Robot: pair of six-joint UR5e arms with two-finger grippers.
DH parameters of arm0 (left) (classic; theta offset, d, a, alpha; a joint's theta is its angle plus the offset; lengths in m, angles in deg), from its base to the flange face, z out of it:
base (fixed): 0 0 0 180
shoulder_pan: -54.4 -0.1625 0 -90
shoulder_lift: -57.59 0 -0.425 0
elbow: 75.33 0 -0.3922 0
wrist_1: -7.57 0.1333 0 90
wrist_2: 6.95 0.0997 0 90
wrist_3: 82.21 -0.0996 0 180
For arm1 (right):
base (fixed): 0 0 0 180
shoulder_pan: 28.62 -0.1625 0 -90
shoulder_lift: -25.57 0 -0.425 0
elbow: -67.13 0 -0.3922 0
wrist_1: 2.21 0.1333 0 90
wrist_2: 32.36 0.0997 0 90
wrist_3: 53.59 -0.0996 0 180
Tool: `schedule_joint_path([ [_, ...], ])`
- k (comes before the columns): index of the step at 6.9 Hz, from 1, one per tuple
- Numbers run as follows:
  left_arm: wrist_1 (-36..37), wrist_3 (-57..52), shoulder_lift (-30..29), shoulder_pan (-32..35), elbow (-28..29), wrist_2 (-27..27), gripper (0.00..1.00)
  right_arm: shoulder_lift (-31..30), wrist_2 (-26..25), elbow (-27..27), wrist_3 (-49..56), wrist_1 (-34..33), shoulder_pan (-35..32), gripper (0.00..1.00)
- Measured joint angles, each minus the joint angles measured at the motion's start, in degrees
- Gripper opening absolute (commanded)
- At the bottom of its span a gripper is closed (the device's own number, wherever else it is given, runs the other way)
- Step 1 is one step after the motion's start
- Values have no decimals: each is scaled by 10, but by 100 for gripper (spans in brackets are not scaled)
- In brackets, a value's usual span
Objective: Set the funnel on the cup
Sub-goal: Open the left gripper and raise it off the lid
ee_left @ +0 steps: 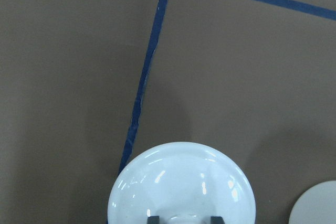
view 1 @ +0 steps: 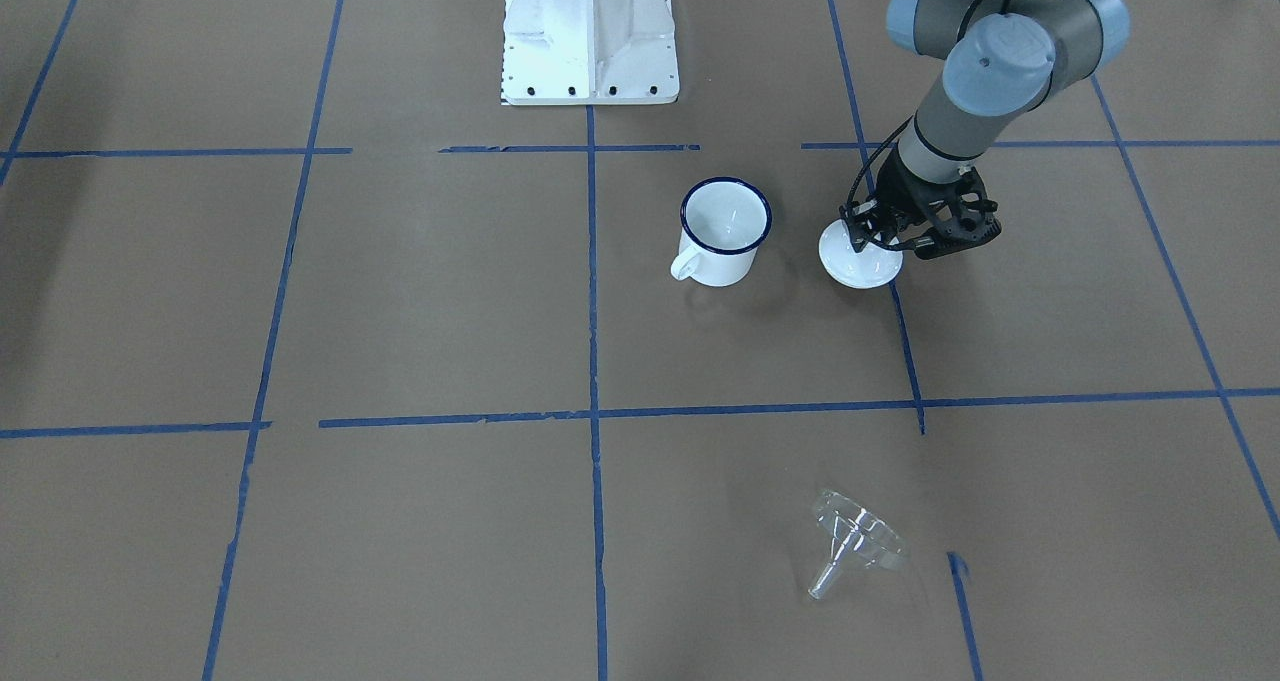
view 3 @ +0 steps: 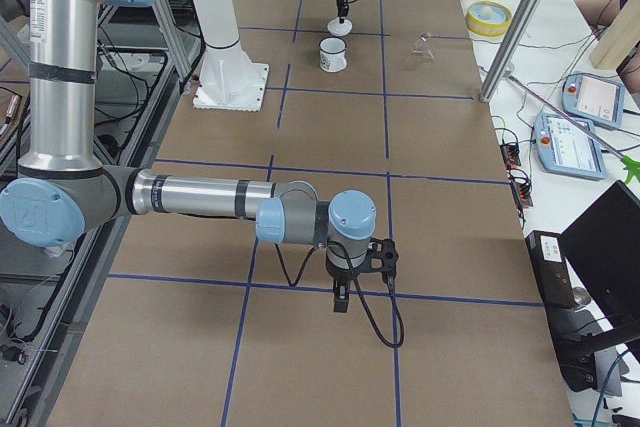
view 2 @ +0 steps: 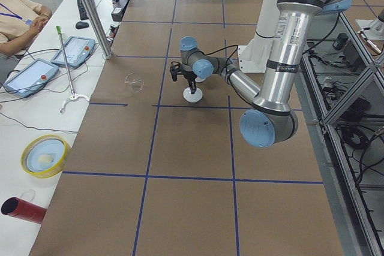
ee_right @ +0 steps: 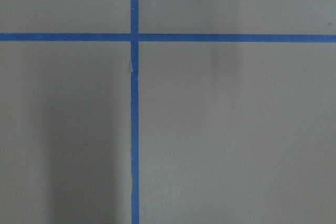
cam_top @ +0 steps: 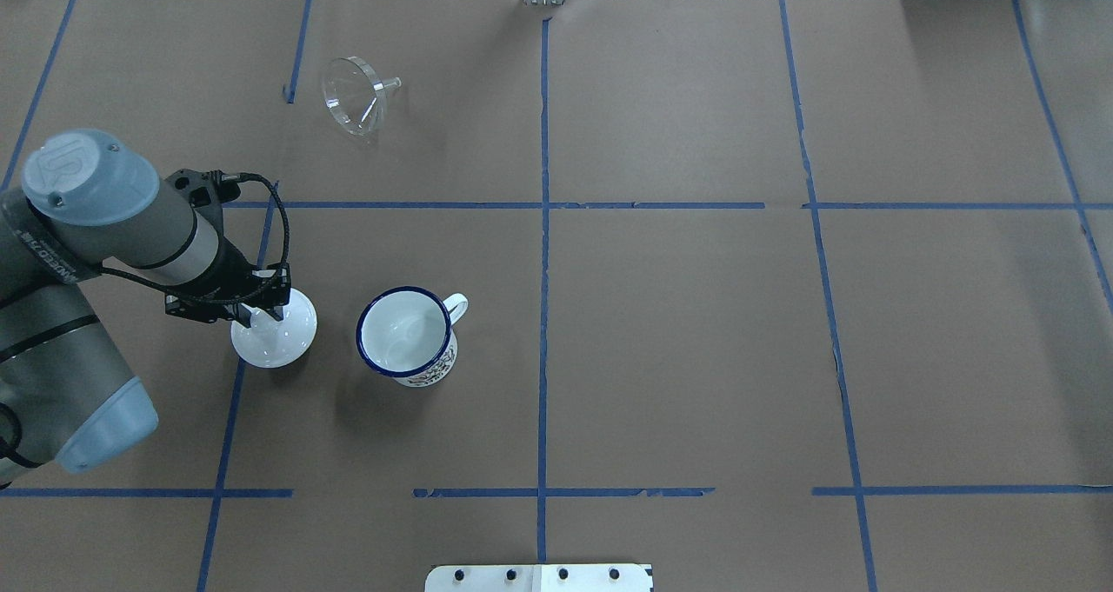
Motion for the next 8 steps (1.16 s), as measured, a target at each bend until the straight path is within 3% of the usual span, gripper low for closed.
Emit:
schedule_joint_path([
  [1,-2,4,1,-10,3,-1,41,0,0,0,0,0,0,100],
  [2,-3,5,2,-16,3,-8,98,0,0,0,0,0,0,100],
  [6,-1,14,1,-12,-7,-32,98,0,0,0,0,0,0,100],
  [8,-46,83,-16,59,10,-31,99,0,0,0,0,0,0,100],
])
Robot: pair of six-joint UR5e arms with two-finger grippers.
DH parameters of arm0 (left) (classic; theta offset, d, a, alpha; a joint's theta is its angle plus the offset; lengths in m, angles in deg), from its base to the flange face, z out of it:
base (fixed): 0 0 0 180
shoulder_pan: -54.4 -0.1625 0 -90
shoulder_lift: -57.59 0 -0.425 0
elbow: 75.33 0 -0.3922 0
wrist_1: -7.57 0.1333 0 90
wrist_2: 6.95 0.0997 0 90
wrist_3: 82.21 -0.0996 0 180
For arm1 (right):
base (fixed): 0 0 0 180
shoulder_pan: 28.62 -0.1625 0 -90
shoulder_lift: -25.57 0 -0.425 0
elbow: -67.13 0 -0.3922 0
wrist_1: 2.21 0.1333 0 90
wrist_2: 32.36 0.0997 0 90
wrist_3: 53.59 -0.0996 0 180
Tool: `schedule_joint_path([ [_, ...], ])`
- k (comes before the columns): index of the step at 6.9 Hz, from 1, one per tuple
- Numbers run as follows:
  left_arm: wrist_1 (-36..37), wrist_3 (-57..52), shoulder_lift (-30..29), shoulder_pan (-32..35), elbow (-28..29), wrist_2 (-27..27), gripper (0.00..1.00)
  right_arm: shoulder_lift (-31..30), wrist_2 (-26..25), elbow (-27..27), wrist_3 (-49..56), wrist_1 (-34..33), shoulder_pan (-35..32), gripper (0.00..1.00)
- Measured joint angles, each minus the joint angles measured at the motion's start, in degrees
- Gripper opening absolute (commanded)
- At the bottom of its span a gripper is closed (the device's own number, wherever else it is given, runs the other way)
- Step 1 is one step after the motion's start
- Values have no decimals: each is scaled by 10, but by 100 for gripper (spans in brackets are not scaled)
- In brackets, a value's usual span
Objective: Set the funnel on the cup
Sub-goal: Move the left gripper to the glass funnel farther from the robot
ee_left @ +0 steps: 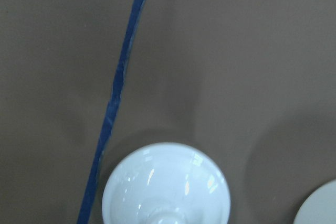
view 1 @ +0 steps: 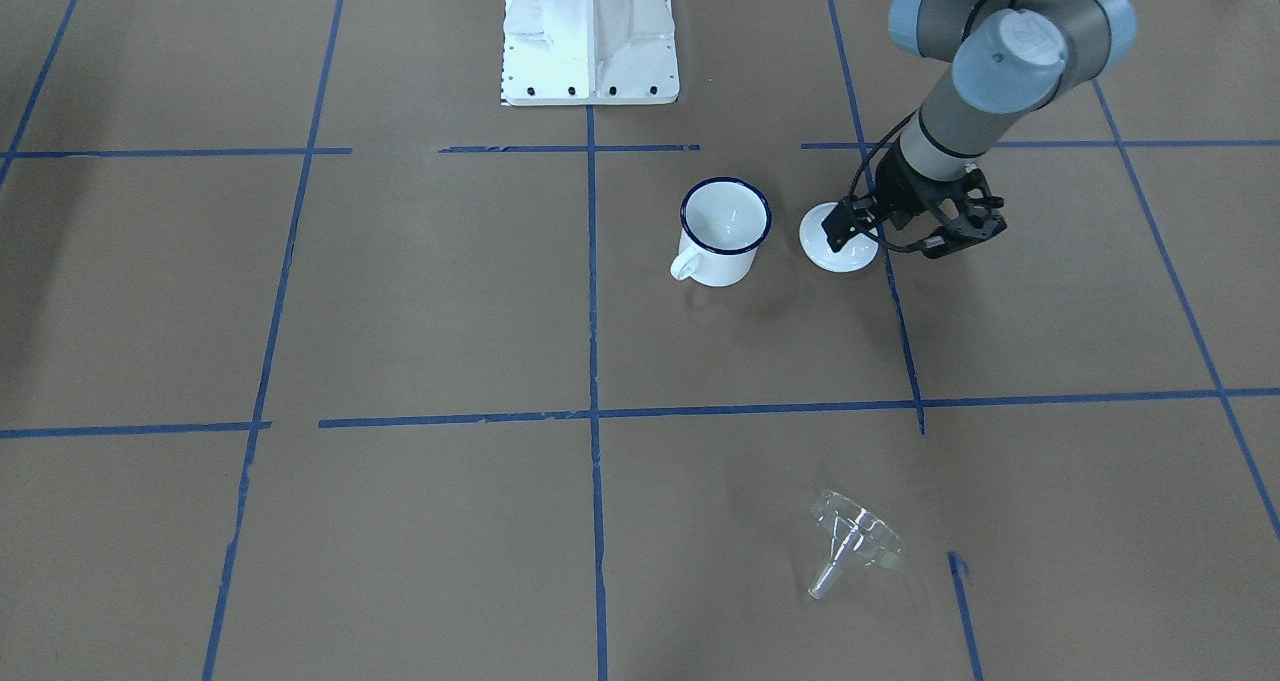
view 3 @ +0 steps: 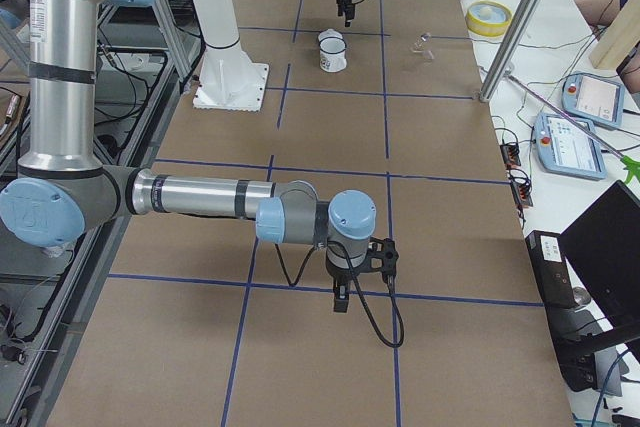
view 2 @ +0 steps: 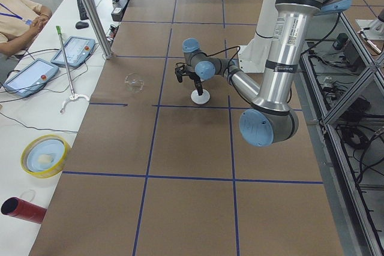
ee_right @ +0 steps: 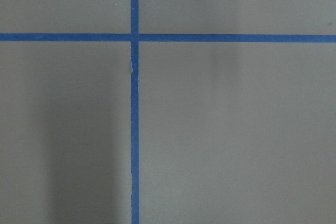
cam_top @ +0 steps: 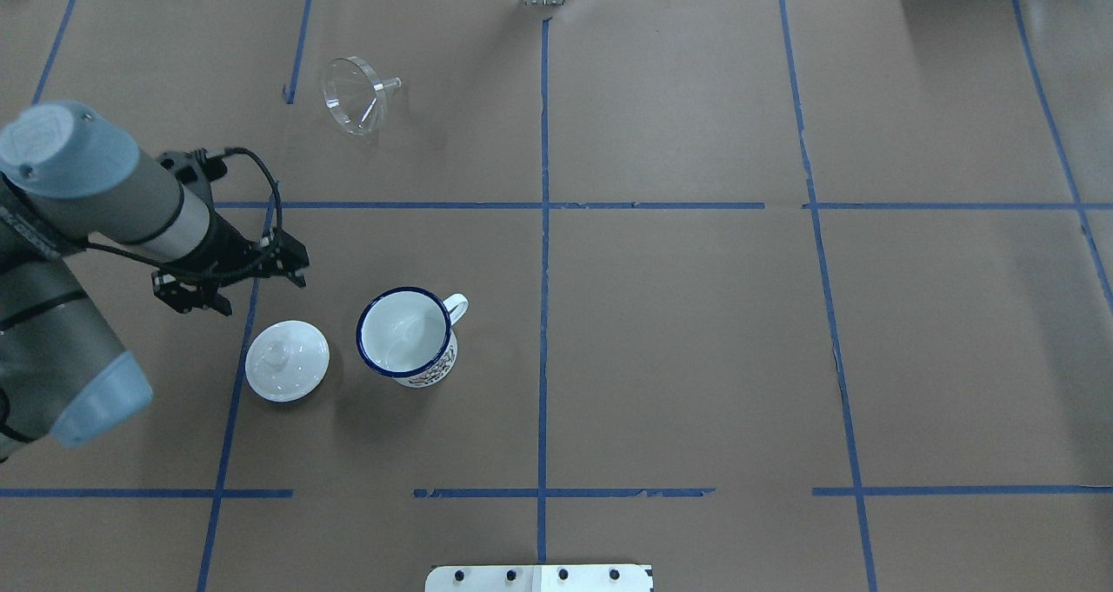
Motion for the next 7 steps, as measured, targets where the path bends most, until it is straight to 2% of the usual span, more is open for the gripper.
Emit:
schedule_joint_path([
  [2,-162,110,-19,76,83,14,99,0,0,0,0,0,0,100],
  [4,-322,249,-60,91,180,74,99,0,0,0,0,0,0,100],
  [5,-367,292,-87,92,221,108,99,0,0,0,0,0,0,100],
  [7,-421,315,-108,94,257,134,99,0,0,0,0,0,0,100],
])
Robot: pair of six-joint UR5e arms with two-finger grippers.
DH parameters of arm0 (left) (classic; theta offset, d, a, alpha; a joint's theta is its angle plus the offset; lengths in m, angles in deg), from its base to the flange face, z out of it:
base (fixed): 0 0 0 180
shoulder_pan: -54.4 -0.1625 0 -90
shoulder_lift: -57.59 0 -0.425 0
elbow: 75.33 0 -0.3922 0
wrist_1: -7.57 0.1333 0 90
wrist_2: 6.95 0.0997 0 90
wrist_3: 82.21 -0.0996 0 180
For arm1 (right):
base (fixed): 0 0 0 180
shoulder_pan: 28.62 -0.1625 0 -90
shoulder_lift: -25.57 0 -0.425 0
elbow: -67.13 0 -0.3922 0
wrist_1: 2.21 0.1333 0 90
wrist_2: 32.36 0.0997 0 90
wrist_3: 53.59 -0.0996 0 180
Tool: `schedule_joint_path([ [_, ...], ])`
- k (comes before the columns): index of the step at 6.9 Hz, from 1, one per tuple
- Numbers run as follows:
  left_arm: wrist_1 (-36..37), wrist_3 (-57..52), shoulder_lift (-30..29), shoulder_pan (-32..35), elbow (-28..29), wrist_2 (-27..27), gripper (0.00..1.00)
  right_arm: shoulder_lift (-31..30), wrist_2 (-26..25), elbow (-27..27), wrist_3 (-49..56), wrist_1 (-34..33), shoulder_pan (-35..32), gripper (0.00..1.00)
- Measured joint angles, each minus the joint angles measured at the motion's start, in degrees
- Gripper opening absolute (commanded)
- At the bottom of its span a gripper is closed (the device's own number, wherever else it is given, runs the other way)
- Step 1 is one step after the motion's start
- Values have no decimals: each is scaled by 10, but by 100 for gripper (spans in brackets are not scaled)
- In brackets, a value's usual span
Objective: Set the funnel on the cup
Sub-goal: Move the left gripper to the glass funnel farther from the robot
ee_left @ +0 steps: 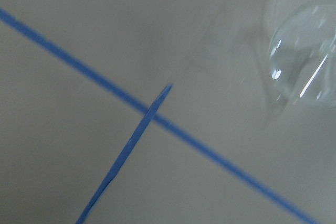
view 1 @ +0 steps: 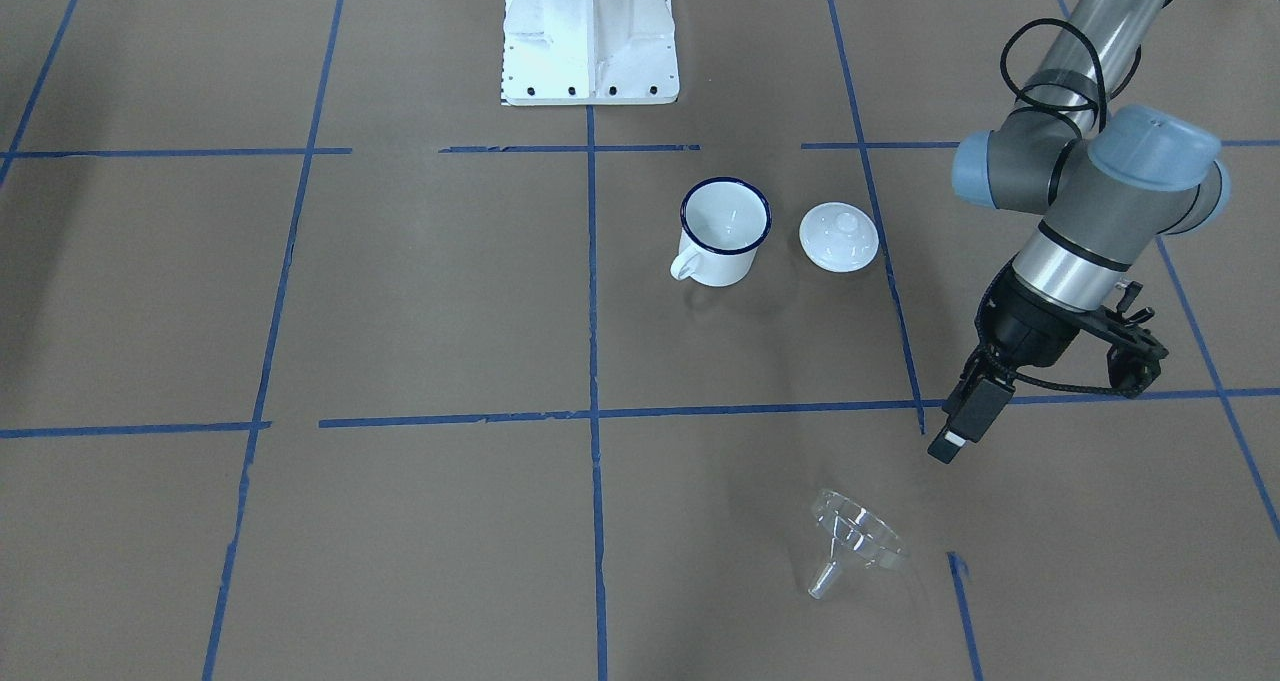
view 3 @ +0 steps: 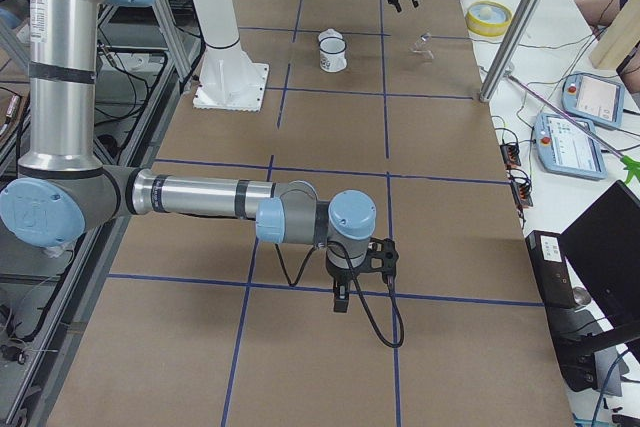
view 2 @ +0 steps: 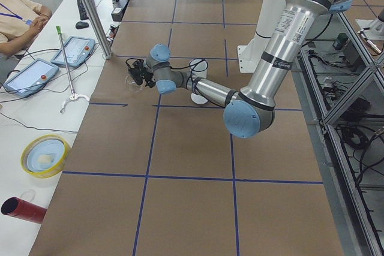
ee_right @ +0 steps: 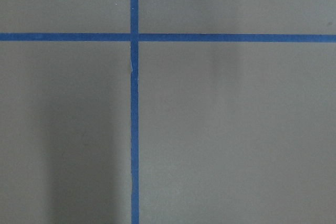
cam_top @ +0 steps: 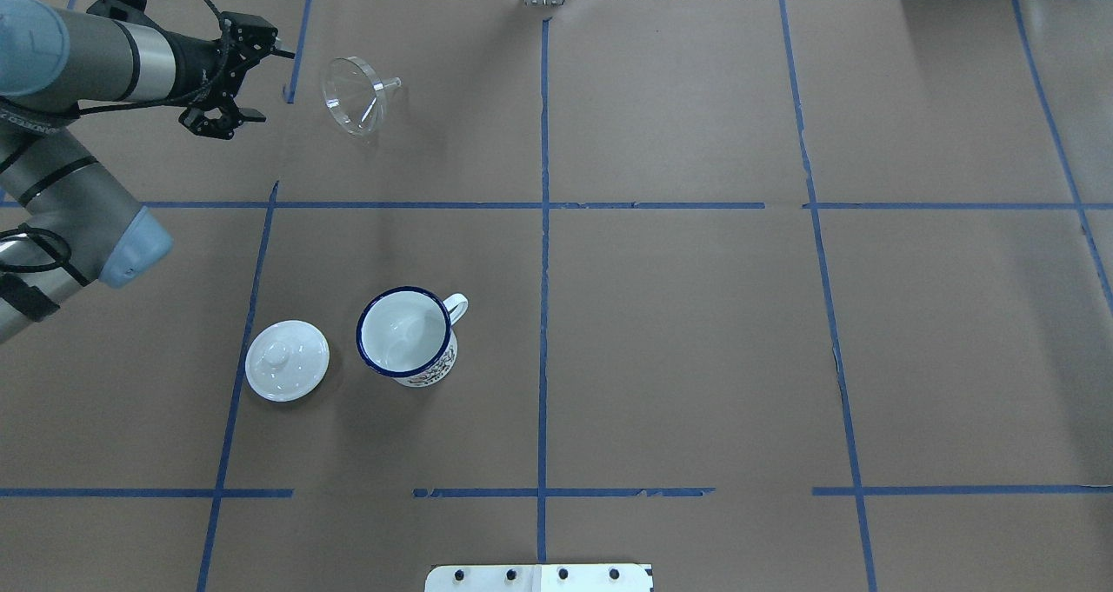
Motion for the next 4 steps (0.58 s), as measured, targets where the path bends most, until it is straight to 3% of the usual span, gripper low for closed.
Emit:
schedule_joint_path([
  [4,-60,23,-78,1,119,10,98,0,0,0,0,0,0,100],
])
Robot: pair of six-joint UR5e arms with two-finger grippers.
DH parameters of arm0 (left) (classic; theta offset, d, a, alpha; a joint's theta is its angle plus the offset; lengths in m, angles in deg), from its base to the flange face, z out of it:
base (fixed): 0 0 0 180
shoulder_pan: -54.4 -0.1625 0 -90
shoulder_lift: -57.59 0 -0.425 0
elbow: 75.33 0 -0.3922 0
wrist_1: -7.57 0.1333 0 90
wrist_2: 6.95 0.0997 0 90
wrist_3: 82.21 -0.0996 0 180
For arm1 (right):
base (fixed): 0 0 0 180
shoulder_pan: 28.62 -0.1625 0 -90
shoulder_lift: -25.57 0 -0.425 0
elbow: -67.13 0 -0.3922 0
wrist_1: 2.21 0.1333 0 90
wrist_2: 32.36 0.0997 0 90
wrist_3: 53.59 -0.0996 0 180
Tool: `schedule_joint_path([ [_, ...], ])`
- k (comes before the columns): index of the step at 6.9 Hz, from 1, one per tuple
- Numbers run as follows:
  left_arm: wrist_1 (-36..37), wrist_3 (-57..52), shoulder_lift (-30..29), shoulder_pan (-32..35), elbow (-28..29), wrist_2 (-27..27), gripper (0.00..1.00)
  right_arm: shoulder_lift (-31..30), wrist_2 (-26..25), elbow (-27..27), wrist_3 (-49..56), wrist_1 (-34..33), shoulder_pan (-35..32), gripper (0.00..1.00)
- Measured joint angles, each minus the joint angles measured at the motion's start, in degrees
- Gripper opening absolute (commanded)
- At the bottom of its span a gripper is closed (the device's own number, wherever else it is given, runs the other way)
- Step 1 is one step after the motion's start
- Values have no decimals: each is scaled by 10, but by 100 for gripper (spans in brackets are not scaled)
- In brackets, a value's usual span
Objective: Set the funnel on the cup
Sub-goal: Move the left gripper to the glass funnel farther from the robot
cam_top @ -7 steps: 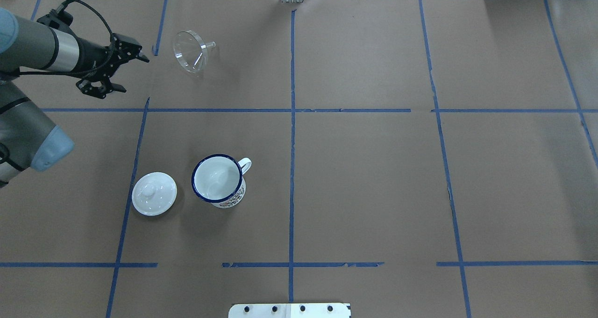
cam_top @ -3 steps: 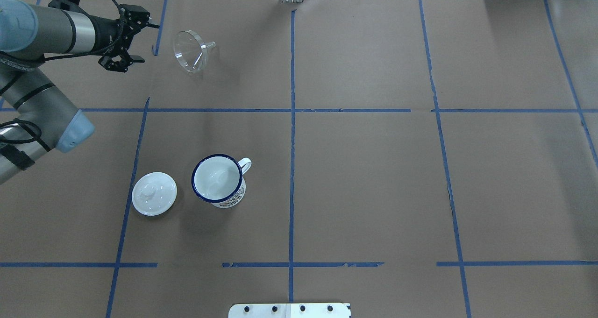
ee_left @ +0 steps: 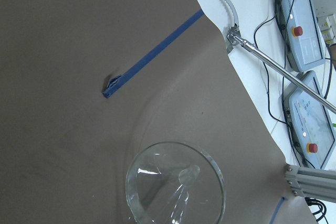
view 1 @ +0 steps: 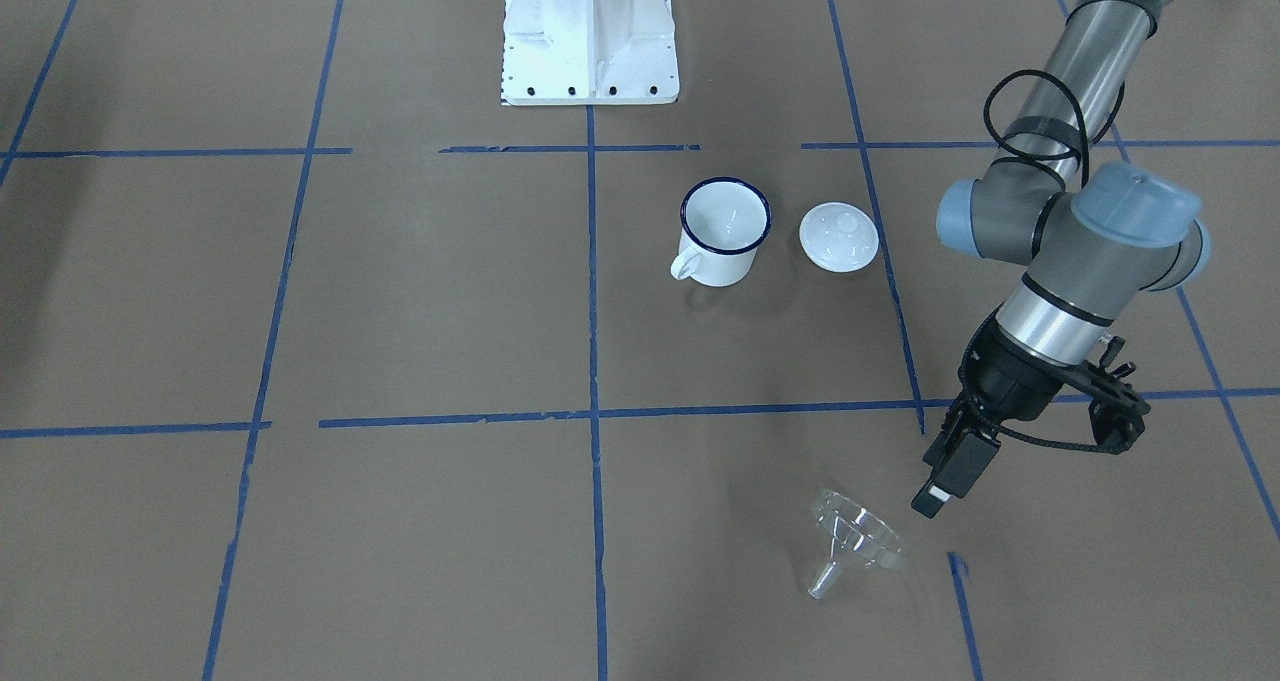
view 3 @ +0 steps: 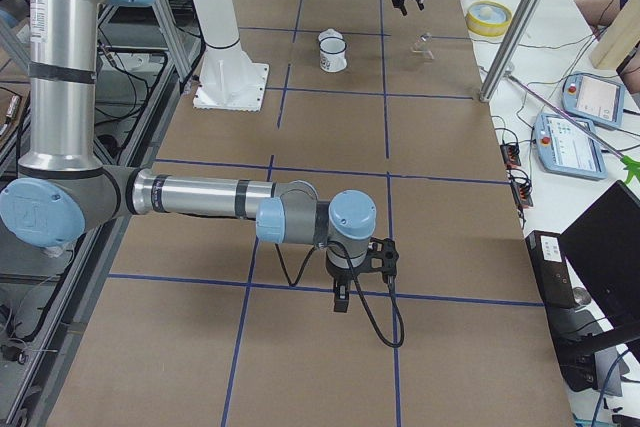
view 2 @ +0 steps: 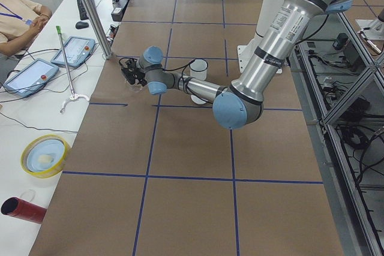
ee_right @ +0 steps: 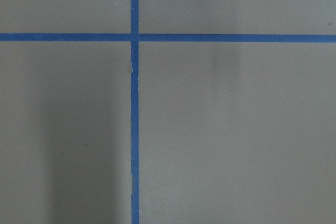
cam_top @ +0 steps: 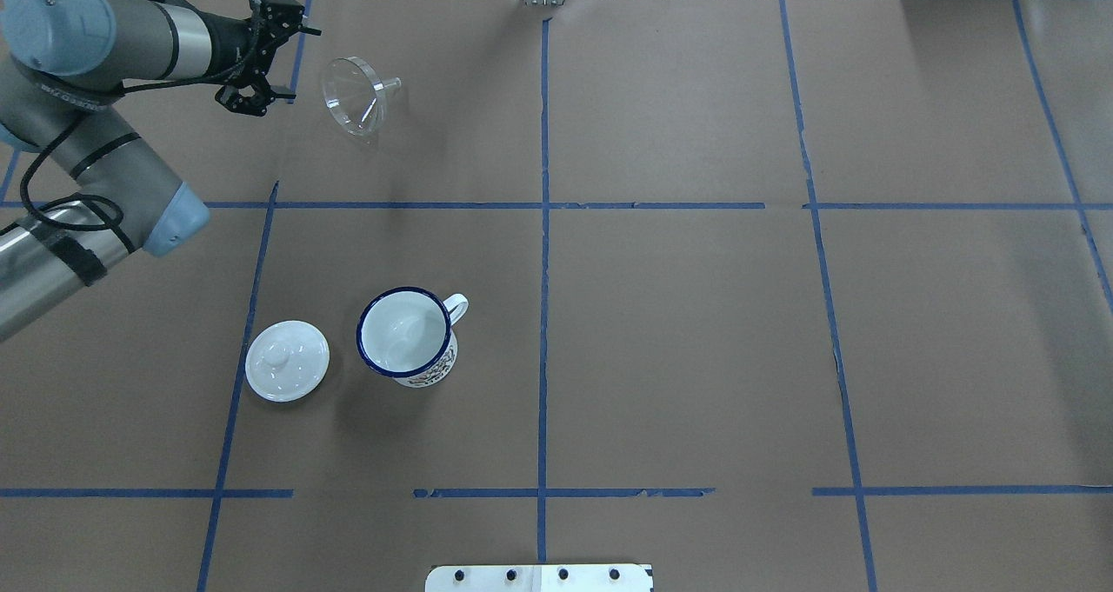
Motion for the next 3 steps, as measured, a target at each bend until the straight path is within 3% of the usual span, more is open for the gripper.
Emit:
schedule_joint_path([
  [3,-57,85,-46,-9,81,48,98,0,0,0,0,0,0,100],
])
